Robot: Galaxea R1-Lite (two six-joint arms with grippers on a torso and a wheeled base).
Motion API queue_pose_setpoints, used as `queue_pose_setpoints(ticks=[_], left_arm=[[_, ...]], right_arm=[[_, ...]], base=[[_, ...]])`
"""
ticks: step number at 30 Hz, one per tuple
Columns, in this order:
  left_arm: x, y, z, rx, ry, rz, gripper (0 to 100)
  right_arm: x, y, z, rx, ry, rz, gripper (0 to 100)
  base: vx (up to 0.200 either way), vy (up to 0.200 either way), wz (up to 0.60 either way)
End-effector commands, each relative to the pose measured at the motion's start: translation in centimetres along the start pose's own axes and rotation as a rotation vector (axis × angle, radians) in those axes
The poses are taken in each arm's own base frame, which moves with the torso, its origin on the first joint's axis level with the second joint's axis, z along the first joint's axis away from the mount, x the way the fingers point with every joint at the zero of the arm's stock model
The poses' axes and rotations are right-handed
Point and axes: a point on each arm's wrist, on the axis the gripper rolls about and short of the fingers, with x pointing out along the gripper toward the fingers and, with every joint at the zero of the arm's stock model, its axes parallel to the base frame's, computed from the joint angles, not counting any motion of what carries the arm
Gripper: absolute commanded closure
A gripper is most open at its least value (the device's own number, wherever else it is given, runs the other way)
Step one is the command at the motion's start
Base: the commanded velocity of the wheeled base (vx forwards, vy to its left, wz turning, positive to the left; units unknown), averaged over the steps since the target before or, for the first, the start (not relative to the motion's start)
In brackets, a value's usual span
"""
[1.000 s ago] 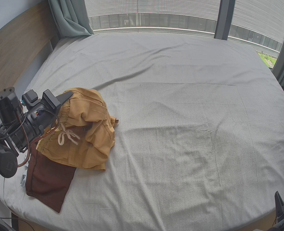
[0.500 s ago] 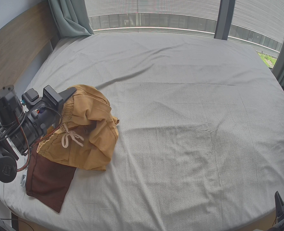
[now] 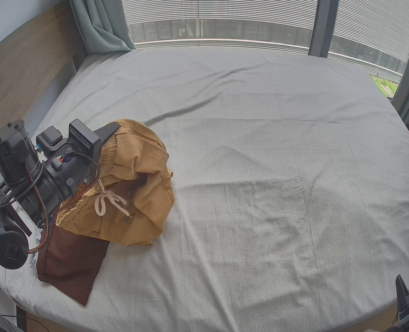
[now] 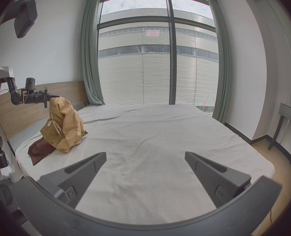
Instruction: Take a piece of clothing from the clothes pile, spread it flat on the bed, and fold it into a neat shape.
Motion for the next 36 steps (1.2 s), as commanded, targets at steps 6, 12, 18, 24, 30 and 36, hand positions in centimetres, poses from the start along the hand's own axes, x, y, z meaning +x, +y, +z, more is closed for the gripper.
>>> queue_pose_setpoints(ticks=[6, 12, 18, 24, 30, 36], left_arm=[[0.0, -0.6, -1.0, -0.022, 0.015, -0.008, 100], [0.1, -0.7, -1.5, -0.026, 0.033, -0.014, 100], [0.2, -1.0, -2.2, -0.041, 0.059, -0.021, 100], [0.4, -1.8, -2.5, -0.044, 0.055, -0.041, 100], [0.3, -2.5, -3.6, -0.049, 0.068, -0.043, 100], [0.7, -2.7, -4.1, -0.048, 0.082, -0.044, 100]], right_arm=[[0.0, 0.0, -0.5, 0.000, 0.000, 0.001, 0], [0.0, 0.0, -0.5, 0.001, 0.000, 0.002, 0], [0.0, 0.0, -0.5, 0.001, 0.000, 0.002, 0], [0.0, 0.0, -0.5, 0.003, 0.000, 0.002, 0], [0.0, 0.0, -0.5, 0.004, 0.000, 0.002, 0], [0.0, 0.0, -0.5, 0.003, 0.000, 0.002, 0]], base=[[0.000, 0.000, 0.00], [0.000, 0.000, 0.00], [0.000, 0.000, 0.00], [0.000, 0.000, 0.00], [0.000, 0.000, 0.00], [0.000, 0.000, 0.00]])
